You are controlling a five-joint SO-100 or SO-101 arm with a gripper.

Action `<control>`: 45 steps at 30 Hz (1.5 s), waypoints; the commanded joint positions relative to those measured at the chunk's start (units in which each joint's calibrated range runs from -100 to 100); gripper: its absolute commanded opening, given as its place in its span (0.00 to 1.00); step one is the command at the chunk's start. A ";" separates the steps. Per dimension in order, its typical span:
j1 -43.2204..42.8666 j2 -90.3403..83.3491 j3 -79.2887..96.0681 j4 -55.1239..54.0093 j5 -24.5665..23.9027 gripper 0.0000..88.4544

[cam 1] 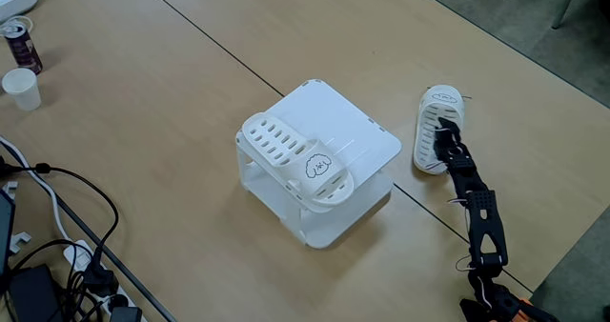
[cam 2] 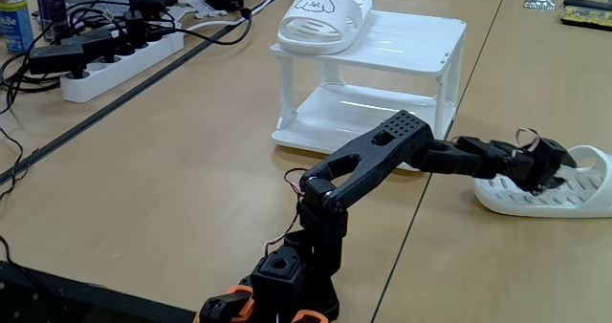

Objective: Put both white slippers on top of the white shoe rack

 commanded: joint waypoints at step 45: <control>6.45 10.63 -26.10 -0.59 0.42 0.08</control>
